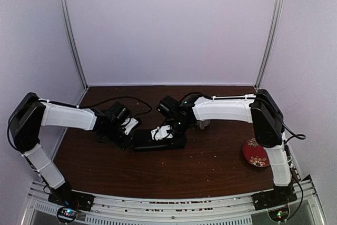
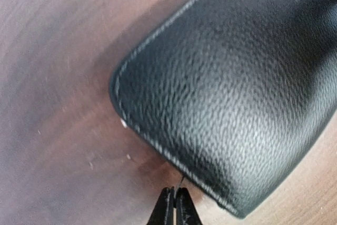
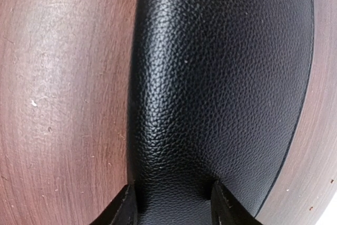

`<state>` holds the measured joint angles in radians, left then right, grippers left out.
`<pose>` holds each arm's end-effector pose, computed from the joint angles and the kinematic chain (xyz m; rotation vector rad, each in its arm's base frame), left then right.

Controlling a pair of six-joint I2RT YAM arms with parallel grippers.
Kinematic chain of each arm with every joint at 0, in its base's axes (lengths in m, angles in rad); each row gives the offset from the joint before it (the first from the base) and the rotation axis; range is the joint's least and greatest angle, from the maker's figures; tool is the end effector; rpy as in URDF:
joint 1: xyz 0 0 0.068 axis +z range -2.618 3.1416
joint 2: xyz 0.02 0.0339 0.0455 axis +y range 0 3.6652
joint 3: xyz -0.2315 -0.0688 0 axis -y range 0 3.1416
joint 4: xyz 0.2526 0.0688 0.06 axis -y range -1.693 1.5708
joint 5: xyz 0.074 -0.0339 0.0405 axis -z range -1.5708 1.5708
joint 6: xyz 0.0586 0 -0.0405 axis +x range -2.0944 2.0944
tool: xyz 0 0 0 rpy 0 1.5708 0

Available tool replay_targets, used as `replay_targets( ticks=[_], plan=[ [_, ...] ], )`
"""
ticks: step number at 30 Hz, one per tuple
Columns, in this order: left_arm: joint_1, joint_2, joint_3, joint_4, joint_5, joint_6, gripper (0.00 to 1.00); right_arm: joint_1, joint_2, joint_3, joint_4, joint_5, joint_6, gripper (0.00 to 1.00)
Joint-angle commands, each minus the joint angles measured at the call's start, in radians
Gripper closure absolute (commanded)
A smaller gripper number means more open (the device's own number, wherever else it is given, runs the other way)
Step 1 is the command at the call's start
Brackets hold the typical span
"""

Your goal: Sort the hair-cutting tools

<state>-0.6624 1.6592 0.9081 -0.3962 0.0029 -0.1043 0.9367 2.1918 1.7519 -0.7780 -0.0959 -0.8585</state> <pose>0.2526 -0.1973 0.0947 0.7559 2.6349 -0.2241 0.2648 0.3695 0.1243 -2.1953 1.7201 0.1532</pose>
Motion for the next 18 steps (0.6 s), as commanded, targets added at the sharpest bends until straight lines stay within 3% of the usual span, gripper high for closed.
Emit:
replay_targets(
  ticks=[1,8,11,18],
  plan=[
    [0.003,-0.066,-0.07,0.036,0.061,-0.061,1.0,-0.015,0.057,-0.004,-0.013,0.061,0.016,0.56],
    [-0.065,-0.195,-0.192,0.075,0.127,-0.162,1.0,-0.014,0.063,0.005,-0.025,0.04,0.041,0.58],
    [-0.08,-0.185,-0.188,0.105,0.136,-0.186,1.0,-0.015,0.07,0.016,-0.03,0.026,0.041,0.58],
    [-0.08,-0.182,-0.143,0.006,0.057,-0.153,1.0,-0.016,0.033,0.041,-0.056,0.015,0.097,0.58]
  ],
)
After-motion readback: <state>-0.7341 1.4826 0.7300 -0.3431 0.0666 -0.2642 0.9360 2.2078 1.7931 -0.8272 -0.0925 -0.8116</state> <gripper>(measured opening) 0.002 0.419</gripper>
